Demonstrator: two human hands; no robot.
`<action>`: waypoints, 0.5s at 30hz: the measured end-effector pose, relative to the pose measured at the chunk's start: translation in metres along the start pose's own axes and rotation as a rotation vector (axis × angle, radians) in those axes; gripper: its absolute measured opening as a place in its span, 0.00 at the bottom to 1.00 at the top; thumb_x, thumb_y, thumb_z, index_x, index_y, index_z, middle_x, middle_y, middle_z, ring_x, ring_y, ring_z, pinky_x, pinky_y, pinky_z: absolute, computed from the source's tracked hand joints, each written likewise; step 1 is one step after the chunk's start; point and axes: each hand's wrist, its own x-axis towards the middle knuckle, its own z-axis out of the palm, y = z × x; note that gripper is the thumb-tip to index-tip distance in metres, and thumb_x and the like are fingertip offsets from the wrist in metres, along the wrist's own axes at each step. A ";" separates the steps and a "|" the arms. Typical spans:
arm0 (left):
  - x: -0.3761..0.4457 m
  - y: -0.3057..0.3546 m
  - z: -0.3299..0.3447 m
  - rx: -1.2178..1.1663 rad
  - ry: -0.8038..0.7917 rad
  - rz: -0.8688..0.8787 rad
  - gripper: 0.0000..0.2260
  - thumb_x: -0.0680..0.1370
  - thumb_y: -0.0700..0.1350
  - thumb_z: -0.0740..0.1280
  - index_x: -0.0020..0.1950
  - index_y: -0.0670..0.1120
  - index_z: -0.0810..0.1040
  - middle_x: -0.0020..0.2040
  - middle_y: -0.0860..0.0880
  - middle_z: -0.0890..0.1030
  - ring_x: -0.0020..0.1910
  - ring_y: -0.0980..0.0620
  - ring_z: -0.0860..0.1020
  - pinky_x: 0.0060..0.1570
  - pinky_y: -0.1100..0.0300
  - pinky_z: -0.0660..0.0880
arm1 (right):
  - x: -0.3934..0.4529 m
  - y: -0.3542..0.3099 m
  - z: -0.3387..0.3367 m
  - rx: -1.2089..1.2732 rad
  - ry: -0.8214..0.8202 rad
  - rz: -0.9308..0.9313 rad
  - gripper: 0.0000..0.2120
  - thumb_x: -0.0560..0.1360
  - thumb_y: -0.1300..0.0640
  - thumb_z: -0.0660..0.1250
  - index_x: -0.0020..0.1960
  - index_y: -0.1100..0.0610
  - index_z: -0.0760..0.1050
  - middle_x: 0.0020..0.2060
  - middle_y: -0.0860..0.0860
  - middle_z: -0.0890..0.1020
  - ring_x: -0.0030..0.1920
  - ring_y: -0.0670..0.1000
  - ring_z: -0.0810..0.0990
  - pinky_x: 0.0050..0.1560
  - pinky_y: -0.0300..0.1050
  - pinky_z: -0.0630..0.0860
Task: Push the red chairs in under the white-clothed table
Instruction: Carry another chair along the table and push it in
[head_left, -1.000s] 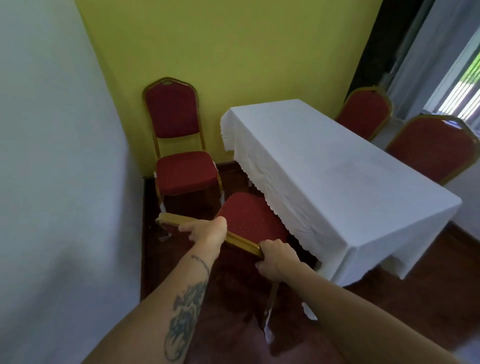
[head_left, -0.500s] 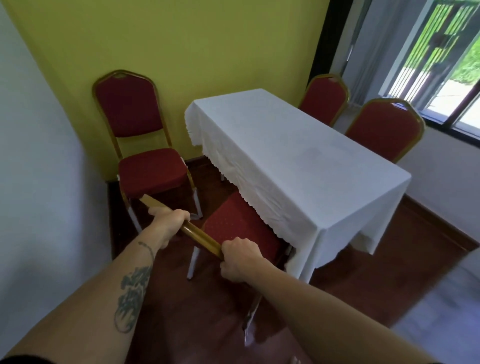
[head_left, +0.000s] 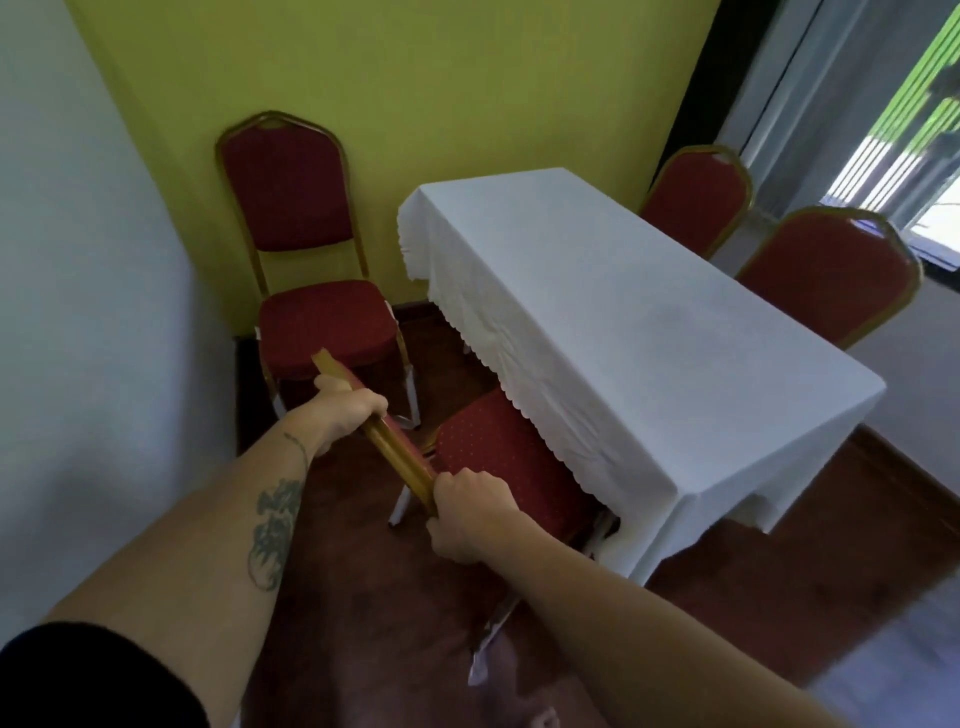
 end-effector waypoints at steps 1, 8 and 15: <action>0.005 0.004 -0.001 0.011 0.002 -0.005 0.51 0.68 0.47 0.72 0.78 0.36 0.41 0.71 0.36 0.67 0.62 0.40 0.74 0.50 0.49 0.75 | 0.006 0.002 -0.002 0.006 -0.005 -0.007 0.19 0.75 0.46 0.67 0.61 0.57 0.74 0.53 0.56 0.81 0.51 0.59 0.82 0.44 0.52 0.75; 0.040 0.036 0.006 -0.001 -0.021 -0.035 0.51 0.72 0.44 0.70 0.78 0.41 0.32 0.75 0.38 0.61 0.59 0.43 0.68 0.48 0.52 0.69 | 0.053 0.027 -0.017 0.085 -0.082 -0.033 0.23 0.69 0.42 0.68 0.58 0.54 0.73 0.51 0.54 0.80 0.50 0.59 0.82 0.47 0.52 0.77; 0.076 0.095 0.033 0.000 -0.047 0.026 0.47 0.75 0.42 0.68 0.78 0.40 0.35 0.58 0.42 0.73 0.46 0.44 0.79 0.29 0.62 0.77 | 0.102 0.069 -0.037 0.111 -0.113 -0.006 0.31 0.67 0.40 0.66 0.66 0.53 0.69 0.53 0.53 0.80 0.53 0.60 0.82 0.51 0.54 0.78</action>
